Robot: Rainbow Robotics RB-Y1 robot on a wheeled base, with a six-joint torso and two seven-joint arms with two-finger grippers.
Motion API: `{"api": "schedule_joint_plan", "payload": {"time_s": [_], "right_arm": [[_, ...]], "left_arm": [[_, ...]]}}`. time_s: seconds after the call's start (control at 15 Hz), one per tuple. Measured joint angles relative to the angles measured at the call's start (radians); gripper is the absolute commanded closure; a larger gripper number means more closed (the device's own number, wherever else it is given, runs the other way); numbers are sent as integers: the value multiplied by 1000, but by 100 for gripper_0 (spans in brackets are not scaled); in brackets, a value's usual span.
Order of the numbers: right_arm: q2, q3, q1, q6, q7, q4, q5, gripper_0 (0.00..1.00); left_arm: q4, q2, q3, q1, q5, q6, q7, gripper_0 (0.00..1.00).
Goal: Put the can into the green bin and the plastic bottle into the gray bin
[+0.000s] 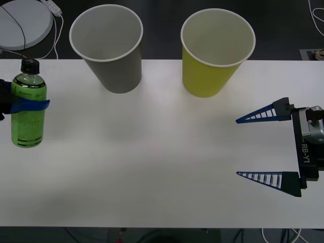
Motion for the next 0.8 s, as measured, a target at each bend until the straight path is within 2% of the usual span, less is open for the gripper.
{"api": "schedule_joint_plan", "payload": {"time_s": [0.47, 0.8], "right_arm": [[0, 0, 0, 0, 0, 0, 0, 0], [0, 0, 0, 0, 0, 0, 0, 0]], "left_arm": [[7, 47, 5, -105, -88, -81, 118, 100], [28, 48, 2, -186, -99, -80, 128, 100]]}}
